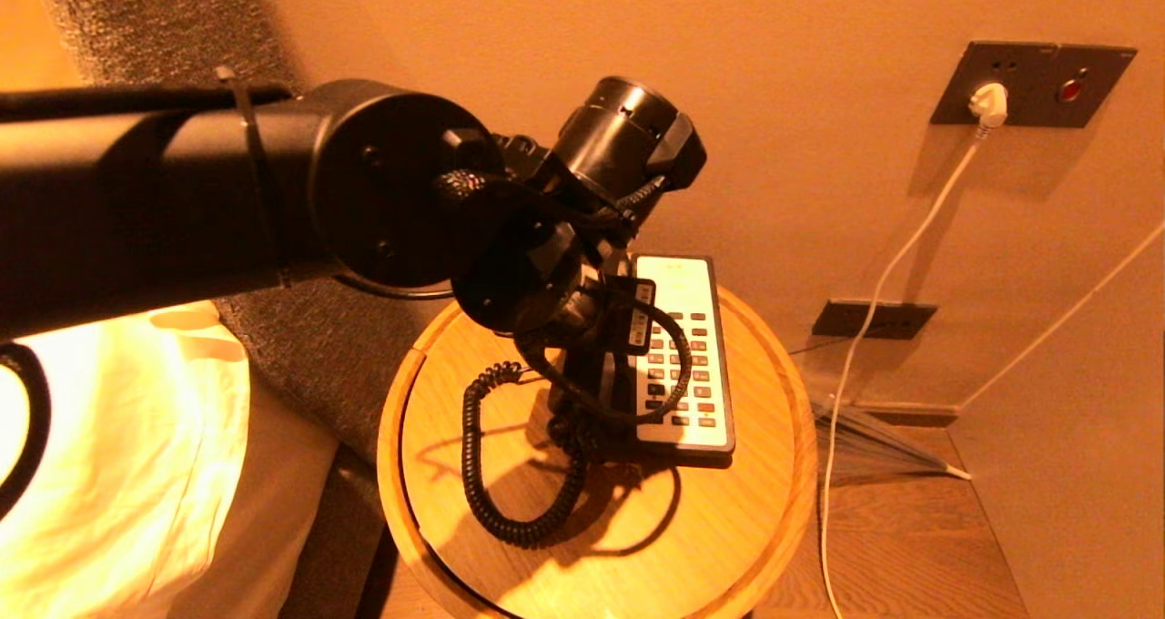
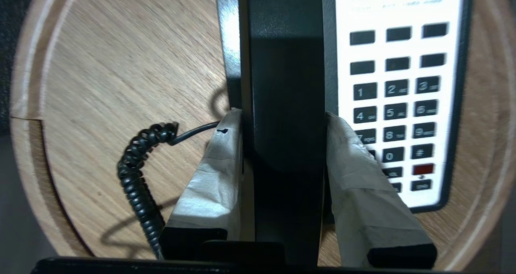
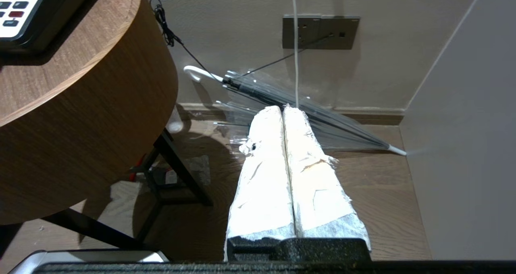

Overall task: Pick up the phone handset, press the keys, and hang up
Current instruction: Pick up the desk phone handset, then dial the number

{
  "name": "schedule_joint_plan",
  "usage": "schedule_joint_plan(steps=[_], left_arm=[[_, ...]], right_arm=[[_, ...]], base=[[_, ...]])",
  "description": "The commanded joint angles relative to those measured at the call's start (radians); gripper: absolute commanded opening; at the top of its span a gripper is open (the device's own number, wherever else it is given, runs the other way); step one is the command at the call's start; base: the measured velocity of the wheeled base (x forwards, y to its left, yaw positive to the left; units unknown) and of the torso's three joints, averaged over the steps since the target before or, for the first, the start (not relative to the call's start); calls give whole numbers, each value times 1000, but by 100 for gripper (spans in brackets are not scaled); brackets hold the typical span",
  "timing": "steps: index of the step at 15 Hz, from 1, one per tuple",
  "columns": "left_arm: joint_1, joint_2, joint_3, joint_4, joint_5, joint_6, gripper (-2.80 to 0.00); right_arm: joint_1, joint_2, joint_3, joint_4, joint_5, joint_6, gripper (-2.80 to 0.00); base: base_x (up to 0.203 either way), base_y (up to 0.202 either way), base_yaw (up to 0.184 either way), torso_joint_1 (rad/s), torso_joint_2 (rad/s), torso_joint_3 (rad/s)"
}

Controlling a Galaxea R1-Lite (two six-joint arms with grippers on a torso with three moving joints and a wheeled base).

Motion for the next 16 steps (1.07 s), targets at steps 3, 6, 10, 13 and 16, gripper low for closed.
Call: schedule_joint_plan(steps=[3,6,10,13,16], left_arm=[[0,-69,-1,0,10,-4,-280],[-2,-121,-1,-1,12,-19,-280],[-1,-259,10,5,5,-84,-280],[4,-448,114,15,-52,-216,-280],[12,-704,299,8,-166,-321,-280]], right_arm=[[0,0,9,-1,0,0,-280],[0,0,10,-1,0,0,-280],[0,0,9,-1,0,0,-280],[0,0,9,-1,0,0,-280],[0,0,9,-1,0,0,-280]], base=[[0,0,0,0,0,0],[0,0,0,0,0,0],[0,0,0,0,0,0],[0,0,0,0,0,0],[0,0,0,0,0,0]])
